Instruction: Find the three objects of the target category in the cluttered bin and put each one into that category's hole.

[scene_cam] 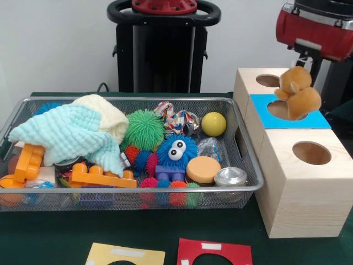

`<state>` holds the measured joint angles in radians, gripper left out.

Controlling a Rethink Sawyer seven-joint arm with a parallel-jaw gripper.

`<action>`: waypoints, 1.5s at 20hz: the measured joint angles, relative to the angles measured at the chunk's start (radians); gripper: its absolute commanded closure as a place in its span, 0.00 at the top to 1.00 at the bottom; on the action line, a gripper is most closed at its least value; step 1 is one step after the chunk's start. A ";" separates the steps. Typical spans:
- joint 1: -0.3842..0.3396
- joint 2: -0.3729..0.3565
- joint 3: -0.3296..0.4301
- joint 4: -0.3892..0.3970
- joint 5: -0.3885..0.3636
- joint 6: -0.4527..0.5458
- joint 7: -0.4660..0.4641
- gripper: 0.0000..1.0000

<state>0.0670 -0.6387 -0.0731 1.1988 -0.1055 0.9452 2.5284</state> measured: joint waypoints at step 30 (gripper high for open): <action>0.128 0.198 -0.109 -0.070 0.203 -0.011 0.160 0.00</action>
<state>0.1955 -0.4408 -0.1818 1.1286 0.0974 0.9340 2.6889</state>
